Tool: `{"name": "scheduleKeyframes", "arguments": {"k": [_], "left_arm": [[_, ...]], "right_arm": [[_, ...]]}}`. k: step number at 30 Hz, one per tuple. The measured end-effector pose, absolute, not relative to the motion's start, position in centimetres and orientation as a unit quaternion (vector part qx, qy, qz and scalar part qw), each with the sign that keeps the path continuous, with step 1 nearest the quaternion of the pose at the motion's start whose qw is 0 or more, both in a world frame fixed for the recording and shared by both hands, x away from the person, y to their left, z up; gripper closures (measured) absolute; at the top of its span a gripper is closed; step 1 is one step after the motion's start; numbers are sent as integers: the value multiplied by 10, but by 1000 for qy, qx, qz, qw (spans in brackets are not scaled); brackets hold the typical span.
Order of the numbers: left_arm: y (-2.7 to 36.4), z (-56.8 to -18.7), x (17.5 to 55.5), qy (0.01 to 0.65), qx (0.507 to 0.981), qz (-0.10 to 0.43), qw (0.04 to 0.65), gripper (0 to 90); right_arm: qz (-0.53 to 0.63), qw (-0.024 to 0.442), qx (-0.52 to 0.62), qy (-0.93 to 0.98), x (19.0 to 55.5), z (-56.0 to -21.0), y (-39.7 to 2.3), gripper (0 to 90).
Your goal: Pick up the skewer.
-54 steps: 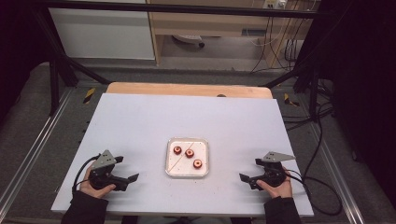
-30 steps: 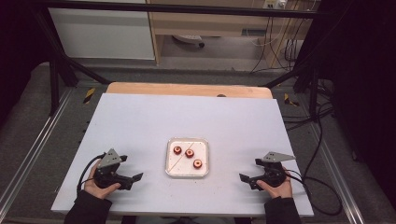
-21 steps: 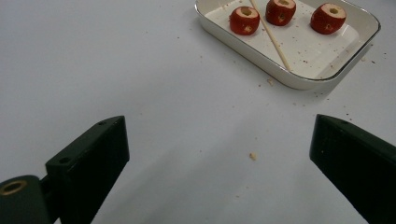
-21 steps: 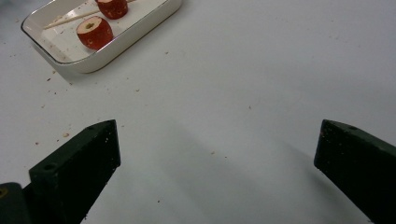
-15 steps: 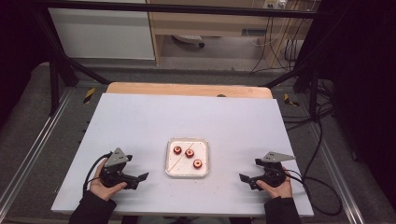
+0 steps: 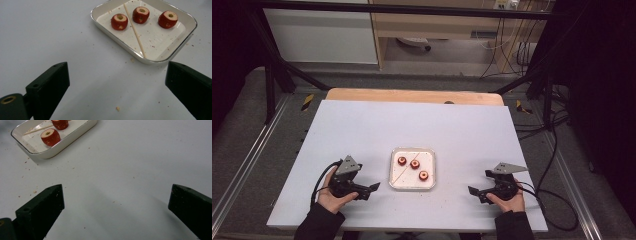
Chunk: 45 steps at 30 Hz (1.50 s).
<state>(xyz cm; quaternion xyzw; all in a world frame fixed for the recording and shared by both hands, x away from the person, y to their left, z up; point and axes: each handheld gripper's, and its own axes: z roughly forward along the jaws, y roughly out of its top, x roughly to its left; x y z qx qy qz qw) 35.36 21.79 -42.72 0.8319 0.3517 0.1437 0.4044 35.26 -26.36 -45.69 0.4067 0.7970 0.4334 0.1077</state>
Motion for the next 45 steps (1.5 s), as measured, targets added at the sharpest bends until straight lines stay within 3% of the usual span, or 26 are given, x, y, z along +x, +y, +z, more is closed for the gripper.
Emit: {"name": "scheduleKeyframes", "arguments": {"k": [8, 21, 39, 45], "left_arm": [[191, -417, 360, 341, 839, 149, 397, 54], [146, -418, 373, 340, 854, 150, 365, 135], [124, -436, 388, 365, 859, 143, 330, 557], [121, -438, 386, 366, 861, 139, 325, 656]], "right_arm": [[433, 108, 407, 797, 353, -457, -263, 8], [434, 106, 408, 796, 352, -457, -263, 9], [434, 104, 408, 796, 352, -457, -263, 9], [434, 103, 408, 797, 352, -457, -263, 9]]}}
